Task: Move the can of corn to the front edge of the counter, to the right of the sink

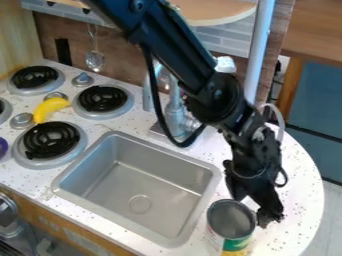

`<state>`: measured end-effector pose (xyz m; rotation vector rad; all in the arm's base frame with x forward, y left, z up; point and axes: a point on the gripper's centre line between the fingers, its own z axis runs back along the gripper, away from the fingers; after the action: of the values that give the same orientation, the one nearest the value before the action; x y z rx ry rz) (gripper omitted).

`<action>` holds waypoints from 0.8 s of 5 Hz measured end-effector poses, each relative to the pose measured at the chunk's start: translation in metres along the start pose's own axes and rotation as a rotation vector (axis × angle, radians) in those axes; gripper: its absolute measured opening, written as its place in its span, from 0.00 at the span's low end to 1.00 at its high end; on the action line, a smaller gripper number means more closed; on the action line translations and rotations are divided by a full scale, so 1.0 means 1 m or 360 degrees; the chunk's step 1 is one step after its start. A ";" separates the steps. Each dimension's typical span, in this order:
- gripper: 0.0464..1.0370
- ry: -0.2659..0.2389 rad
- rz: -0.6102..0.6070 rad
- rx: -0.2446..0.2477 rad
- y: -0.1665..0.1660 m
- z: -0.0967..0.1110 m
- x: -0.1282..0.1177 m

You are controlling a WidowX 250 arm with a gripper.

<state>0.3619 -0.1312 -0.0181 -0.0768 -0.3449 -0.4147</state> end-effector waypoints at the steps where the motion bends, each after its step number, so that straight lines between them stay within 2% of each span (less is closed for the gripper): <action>1: 0.96 -0.0061 0.0021 -0.0013 0.000 0.020 0.015; 2: 0.96 -0.0125 0.0058 -0.0032 -0.002 0.041 0.026; 3: 0.96 0.0002 0.0133 0.0106 0.010 0.062 0.014; 4: 0.96 0.0048 0.0212 0.0217 0.018 0.099 -0.003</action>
<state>0.3359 -0.0993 0.0737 0.0392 -0.3353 -0.2593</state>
